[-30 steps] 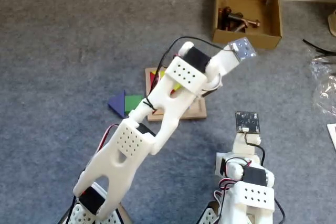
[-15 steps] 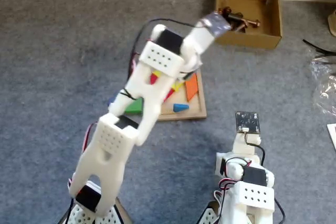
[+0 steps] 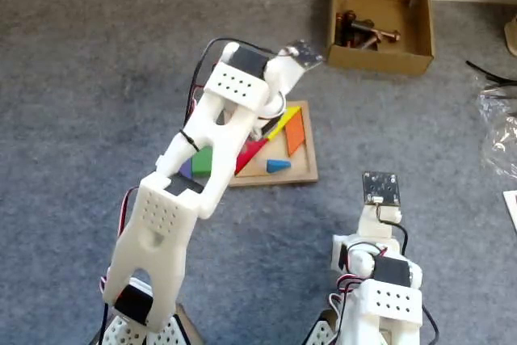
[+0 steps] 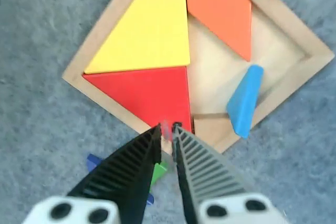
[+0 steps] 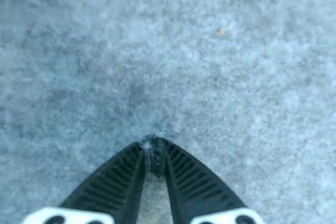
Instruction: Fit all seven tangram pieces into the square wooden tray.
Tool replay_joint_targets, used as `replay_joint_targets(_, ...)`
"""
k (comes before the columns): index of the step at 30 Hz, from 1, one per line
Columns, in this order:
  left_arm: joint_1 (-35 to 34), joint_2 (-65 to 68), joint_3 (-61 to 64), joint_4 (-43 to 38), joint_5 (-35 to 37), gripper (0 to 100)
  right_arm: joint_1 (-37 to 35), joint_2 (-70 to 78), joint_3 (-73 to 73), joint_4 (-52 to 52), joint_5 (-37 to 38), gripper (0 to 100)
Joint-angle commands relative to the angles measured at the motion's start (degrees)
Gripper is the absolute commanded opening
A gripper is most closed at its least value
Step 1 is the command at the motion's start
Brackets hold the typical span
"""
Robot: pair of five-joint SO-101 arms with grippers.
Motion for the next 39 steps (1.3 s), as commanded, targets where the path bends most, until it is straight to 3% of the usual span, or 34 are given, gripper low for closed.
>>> replay_joint_targets(1,2.86,-3.82,1.36,0.00,0.35,5,1.89,-0.04,1.80,0.84,-0.35,0.5)
replay_joint_targets(12,9.98,-3.82,2.59,0.09,0.53,5,1.89,-0.04,1.80,0.84,-0.18,0.5)
replay_joint_targets(39,10.15,-3.91,7.60,-0.09,0.53,5,1.89,-0.04,1.80,0.84,-0.18,0.5)
